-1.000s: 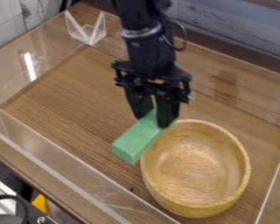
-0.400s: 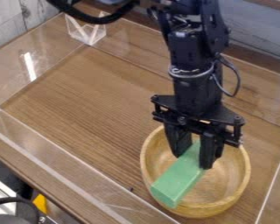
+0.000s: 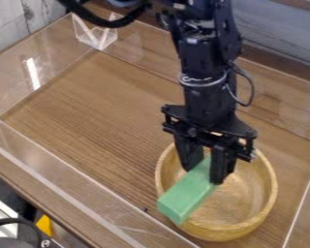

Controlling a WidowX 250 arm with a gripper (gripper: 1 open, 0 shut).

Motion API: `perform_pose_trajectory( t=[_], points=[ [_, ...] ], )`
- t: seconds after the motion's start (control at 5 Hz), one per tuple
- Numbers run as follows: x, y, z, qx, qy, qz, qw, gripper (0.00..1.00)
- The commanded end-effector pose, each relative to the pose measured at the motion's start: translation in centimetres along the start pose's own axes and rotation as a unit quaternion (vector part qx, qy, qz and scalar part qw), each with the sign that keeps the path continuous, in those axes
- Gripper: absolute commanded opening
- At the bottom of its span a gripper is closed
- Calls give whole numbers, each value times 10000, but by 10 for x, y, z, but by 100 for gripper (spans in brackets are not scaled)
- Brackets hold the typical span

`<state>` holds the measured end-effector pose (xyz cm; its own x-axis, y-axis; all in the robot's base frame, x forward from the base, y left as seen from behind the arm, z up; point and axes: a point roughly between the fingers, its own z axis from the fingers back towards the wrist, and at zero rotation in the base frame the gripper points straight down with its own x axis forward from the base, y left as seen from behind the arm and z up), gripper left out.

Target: Put the green block in the brown bowl

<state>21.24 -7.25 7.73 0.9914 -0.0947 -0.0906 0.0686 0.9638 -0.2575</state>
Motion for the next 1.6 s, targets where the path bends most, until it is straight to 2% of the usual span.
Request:
perform_pose_trajectory(
  t=[0.0,0.2,0.6,1.0,1.4],
  points=[
    [3,-4,9,17,-268,71,9996,0],
    [-3,-7,7,33,-299,210,9993,0],
    [-16,-3,8,99,-198,-137,9997,0],
    [-9,-14,18,89,-338,367,9987,0],
    [-14,-28,5,132,-301,344,9989,0]
  ],
)
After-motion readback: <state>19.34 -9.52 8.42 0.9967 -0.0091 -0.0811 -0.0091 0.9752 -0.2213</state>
